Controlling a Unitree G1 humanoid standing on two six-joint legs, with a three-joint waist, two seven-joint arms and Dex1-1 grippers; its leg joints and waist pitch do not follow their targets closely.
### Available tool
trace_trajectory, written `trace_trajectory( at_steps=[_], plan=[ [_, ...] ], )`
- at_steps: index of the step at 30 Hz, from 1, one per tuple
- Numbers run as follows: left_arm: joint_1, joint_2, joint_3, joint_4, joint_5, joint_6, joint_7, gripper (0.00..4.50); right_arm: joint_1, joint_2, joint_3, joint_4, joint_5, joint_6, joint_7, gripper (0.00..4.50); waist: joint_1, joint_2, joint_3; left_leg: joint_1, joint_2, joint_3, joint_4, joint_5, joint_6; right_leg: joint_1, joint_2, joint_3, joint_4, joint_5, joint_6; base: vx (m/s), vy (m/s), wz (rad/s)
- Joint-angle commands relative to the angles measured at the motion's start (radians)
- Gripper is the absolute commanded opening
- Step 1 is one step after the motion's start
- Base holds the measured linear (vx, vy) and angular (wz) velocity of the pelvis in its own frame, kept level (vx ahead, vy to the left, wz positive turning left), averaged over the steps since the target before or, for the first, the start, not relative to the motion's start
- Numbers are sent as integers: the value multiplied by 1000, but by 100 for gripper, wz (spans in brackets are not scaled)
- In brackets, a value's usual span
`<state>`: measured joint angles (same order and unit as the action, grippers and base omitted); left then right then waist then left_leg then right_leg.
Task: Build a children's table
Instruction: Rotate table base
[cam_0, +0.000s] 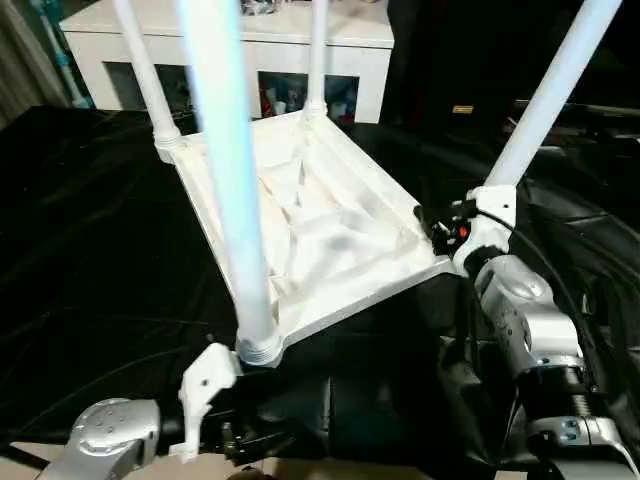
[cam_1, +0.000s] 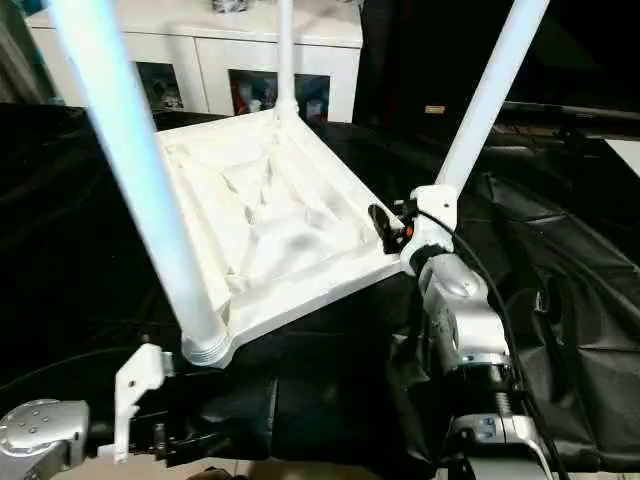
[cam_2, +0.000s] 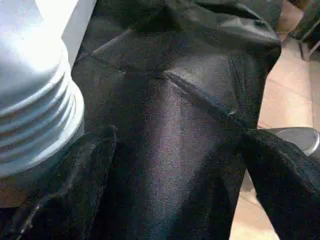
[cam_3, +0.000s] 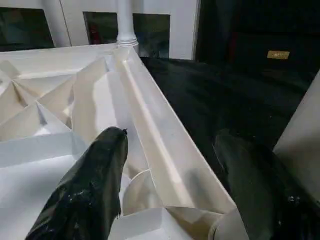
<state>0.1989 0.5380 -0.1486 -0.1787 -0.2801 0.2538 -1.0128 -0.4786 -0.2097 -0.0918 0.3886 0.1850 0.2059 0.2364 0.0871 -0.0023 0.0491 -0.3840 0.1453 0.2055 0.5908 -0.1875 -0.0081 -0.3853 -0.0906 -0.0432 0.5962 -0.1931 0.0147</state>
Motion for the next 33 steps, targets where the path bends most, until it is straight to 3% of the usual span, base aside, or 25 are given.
trace_trajectory(
  at_steps=[1,7,11,12,13,14,15,16,18,19,20,21,23,25,29,32,33],
  plan=[
    [4,-1,46,27,-10,-37,-4,445,-23,-25,-26,21,-8,-21,8,310,-8,3,-54,36,80,-37,-90,-280,-48,9,-56,45,-62,-225,-158,0,0,0],
    [3,-5,167,51,-123,-56,-33,445,14,-35,18,-18,16,-6,107,310,-6,-4,-50,35,82,-36,-89,-302,-39,12,-58,47,-64,-257,-174,0,0,0],
    [64,89,357,-11,-263,25,-88,445,133,-27,73,-108,-9,21,114,310,-6,0,-48,31,82,-39,-94,-325,-45,12,-54,45,-60,-270,-170,0,0,0],
    [85,130,438,-29,-329,57,-120,445,182,-21,82,-137,-16,22,104,310,-8,2,-47,33,82,-40,-96,-350,-51,8,-51,44,-64,-285,-169,0,0,0],
    [87,134,444,-30,-334,59,-123,445,187,-21,83,-140,-17,22,104,310,-8,1,-46,37,81,-39,-97,-379,-63,4,-48,45,-66,-302,-168,0,0,0],
    [85,158,496,-50,-375,81,-132,445,241,-25,98,-171,-34,16,97,310,-11,2,-45,38,81,-40,-98,-397,-67,3,-47,45,-65,-312,-168,0,0,0],
    [82,163,506,-52,-387,83,-134,445,255,-27,100,-177,-41,16,95,310,-8,0,-44,42,82,-40,-98,-421,-74,-1,-47,46,-68,-329,-162,0,0,0],
    [75,170,519,-53,-406,94,-134,445,273,-28,101,-186,-41,24,95,310,-8,9,-43,43,83,-44,-101,-440,-83,-2,-48,47,-68,-335,-160,0,0,0],
    [54,178,536,-52,-431,108,-131,445,298,-33,97,-196,-49,27,90,310,-11,7,-42,43,83,-45,-102,-462,-94,-2,-48,49,-69,-345,-155,0,0,0],
    [40,181,539,-51,-440,115,-129,445,307,-38,99,-198,-57,26,89,310,-9,14,-42,47,82,-43,-103,-466,-101,-6,-49,51,-71,-351,-149,0,0,0],
    [32,183,539,-51,-444,119,-127,445,311,-42,100,-198,-62,25,88,310,-10,10,-39,48,81,-43,-102,-477,-104,-6,-49,52,-75,-367,-142,0,0,0],
    [12,181,536,-52,-454,124,-118,445,317,-49,101,-198,-69,33,85,310,-9,15,-37,49,81,-43,-102,-486,-109,-6,-50,53,-76,-379,-140,0,0,0],
    [-14,176,530,-57,-470,131,-105,445,321,-59,106,-196,-82,54,76,310,-12,10,-29,53,78,-46,-102,-539,-114,-8,-52,52,-88,-468,-125,0,0,0],
    [-30,171,523,-62,-480,139,-94,445,317,-61,111,-188,-92,48,70,310,-13,9,-33,55,78,-53,-100,-551,-117,-3,-59,51,-92,-527,-105,0,0,0],
    [-73,148,495,-59,-466,142,-63,445,301,-57,117,-166,-103,40,60,310,-19,11,-37,54,79,-51,-101,-507,-112,-4,-53,52,-85,-445,-121,0,0,0],
    [-113,121,453,-41,-435,140,-46,445,282,-41,131,-151,-104,52,69,310,-26,10,-41,51,78,-48,-98,-468,-106,1,-52,52,-76,-374,-150,0,0,0],
    [-128,110,440,-30,-425,135,-41,445,276,-39,141,-142,-109,51,74,310,-28,10,-43,45,78,-48,-99,-445,-101,7,-53,51,-72,-353,-155,0,0,0]
  ],
)
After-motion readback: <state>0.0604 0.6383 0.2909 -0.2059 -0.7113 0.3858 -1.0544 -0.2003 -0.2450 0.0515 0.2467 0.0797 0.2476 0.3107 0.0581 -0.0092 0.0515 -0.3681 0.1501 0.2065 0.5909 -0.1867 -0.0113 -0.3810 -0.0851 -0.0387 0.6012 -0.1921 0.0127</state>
